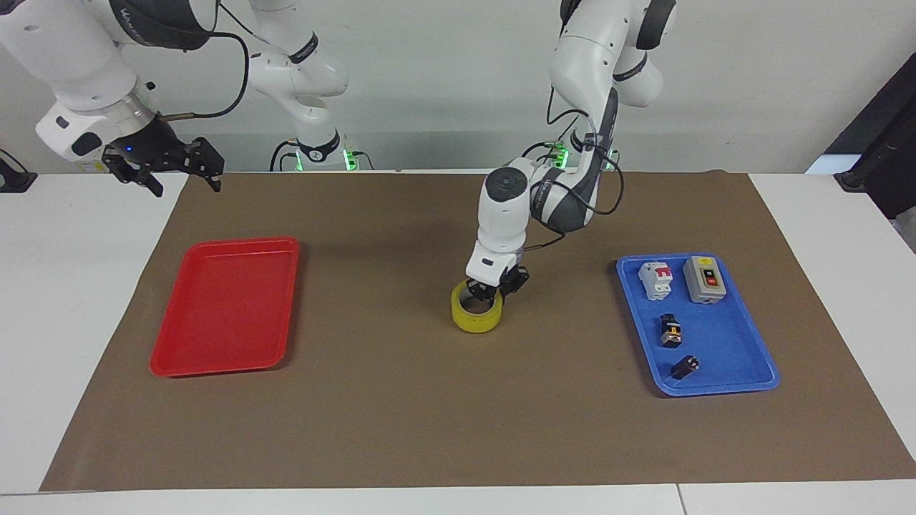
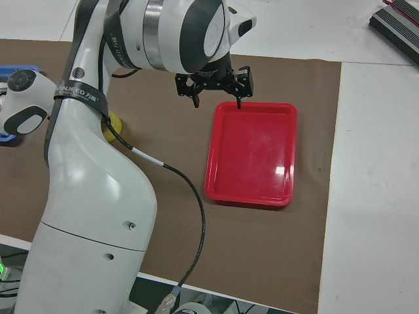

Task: Place and move tape with both arms
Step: 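Lift the yellow tape with the left gripper and carry it toward the table center, then release the tape on the table while the right gripper reaches toward it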

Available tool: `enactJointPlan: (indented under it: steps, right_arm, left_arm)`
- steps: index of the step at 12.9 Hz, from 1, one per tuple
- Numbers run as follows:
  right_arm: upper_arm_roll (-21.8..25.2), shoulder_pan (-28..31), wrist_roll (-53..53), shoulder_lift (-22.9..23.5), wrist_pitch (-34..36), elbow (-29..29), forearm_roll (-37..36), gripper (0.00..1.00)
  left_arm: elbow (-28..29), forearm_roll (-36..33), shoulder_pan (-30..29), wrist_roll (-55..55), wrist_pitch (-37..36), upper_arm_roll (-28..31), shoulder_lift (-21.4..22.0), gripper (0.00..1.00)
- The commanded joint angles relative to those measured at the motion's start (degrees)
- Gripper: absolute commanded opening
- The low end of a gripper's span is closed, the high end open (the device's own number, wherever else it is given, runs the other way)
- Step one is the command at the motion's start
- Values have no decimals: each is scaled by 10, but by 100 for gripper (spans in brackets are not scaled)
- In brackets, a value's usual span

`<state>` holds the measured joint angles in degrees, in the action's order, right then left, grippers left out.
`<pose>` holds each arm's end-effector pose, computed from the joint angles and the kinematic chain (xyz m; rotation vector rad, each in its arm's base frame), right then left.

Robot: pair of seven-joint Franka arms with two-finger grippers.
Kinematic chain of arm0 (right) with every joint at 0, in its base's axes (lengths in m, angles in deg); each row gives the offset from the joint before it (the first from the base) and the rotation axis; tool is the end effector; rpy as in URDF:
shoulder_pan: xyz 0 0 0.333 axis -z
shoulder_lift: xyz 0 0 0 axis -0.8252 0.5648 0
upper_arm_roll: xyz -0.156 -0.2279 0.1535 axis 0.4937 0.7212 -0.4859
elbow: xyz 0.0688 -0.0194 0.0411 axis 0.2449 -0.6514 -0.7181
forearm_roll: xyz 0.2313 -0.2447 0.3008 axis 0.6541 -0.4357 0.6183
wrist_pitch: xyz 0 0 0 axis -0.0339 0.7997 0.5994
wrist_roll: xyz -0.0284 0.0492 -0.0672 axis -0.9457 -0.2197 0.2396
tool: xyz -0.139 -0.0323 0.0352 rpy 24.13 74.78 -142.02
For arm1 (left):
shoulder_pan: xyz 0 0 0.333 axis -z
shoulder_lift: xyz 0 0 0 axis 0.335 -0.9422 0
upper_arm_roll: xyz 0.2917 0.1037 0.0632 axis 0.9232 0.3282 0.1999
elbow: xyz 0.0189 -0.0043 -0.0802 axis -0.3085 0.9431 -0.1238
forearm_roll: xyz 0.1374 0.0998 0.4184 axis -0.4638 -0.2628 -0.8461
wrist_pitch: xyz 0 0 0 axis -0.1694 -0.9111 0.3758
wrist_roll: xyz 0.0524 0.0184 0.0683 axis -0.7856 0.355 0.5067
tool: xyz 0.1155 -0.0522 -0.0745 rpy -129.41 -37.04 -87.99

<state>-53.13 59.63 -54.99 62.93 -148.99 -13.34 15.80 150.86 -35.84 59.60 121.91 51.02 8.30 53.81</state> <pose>0.5996 -0.0656 0.5839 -3.1245 -0.1180 0.2019 0.5475 -0.4387 0.2314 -3.1233 -0.2300 -0.1377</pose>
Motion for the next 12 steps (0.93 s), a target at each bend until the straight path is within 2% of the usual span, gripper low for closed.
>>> enactJointPlan:
  steps: [1,2,3,5,7,10,12]
  right_arm:
    - [0,4,4,-11,-12,-16,10,100]
    - [0,4,4,-11,-12,-16,10,100]
    - [-1,4,4,-11,-12,-15,10,100]
    - [-1,3,5,-11,-13,-14,10,100]
    - [-2,4,5,-11,-21,-15,11,100]
    - [-5,-8,7,-11,-22,-17,7,100]
    - [-8,-39,50,-10,-25,-18,7,100]
  left_arm:
    - [-6,-16,8,10,-10,9,3,16]
    - [-4,-16,6,9,-13,7,10,77]
    - [3,-16,3,8,-18,7,25,100]
    - [30,-16,-6,0,-36,7,74,100]
    - [49,-16,-40,-17,-65,6,125,100]
    - [51,-13,-93,-133,-162,6,173,100]
    - [51,-4,-152,-212,-195,5,199,100]
